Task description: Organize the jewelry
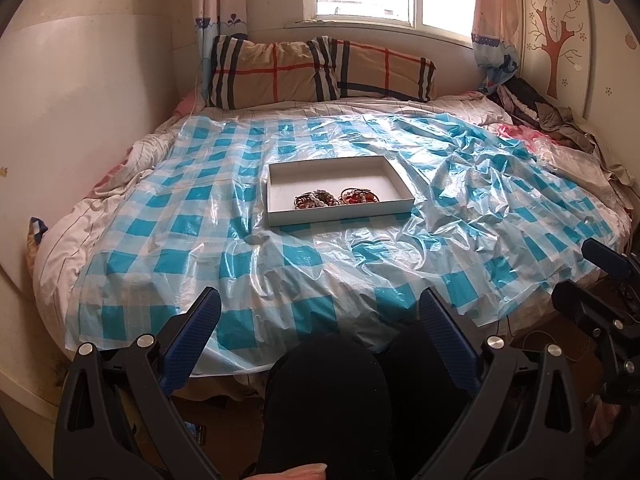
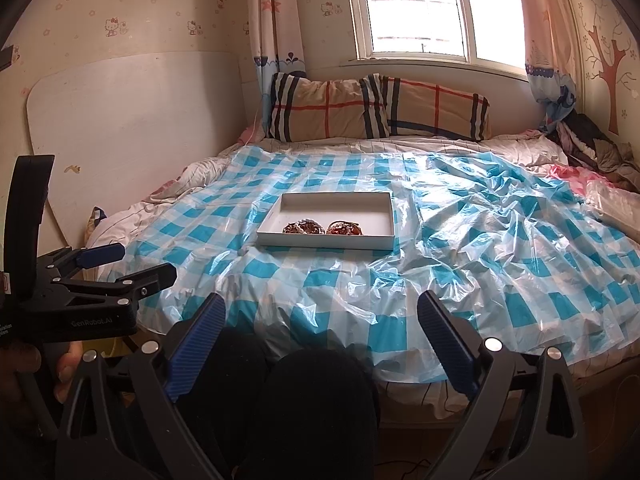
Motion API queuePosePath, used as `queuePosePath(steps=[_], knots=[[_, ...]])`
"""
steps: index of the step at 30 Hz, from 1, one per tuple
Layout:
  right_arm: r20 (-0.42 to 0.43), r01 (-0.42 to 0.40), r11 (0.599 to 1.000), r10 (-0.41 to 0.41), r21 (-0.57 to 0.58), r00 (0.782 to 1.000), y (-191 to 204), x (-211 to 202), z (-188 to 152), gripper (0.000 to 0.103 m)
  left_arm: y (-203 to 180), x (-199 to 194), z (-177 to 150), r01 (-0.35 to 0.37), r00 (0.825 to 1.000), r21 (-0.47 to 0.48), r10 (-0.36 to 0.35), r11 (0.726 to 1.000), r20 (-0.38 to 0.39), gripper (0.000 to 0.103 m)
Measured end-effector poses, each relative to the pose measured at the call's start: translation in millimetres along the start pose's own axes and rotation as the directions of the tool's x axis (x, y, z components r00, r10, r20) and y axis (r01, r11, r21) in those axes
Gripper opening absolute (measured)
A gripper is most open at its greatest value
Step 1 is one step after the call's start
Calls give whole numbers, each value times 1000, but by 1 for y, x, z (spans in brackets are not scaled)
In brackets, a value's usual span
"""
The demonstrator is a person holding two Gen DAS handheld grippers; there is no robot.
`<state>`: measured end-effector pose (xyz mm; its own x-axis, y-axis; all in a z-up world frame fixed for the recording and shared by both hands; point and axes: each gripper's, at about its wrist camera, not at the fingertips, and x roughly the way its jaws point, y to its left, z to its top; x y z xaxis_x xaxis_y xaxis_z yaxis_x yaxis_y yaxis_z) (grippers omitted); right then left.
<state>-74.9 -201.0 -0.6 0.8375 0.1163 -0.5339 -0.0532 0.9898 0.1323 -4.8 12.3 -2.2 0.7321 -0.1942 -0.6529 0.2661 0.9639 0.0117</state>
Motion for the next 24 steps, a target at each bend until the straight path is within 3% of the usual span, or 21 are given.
queuePosePath(steps=[16, 20, 24], knots=[[-4, -3, 1000, 3, 8, 1000, -1, 1, -4, 93, -6, 11, -2, 5, 999, -19, -6, 1000, -52, 95], [-13, 0, 1000, 0, 10, 1000, 1, 5, -6, 93, -3, 4, -6, 51, 999, -44, -51, 998, -5, 95], [-24, 2, 1000, -2, 12, 1000, 4, 11, -11, 93, -3, 4, -7, 22, 1000, -29, -21, 999, 23, 95]])
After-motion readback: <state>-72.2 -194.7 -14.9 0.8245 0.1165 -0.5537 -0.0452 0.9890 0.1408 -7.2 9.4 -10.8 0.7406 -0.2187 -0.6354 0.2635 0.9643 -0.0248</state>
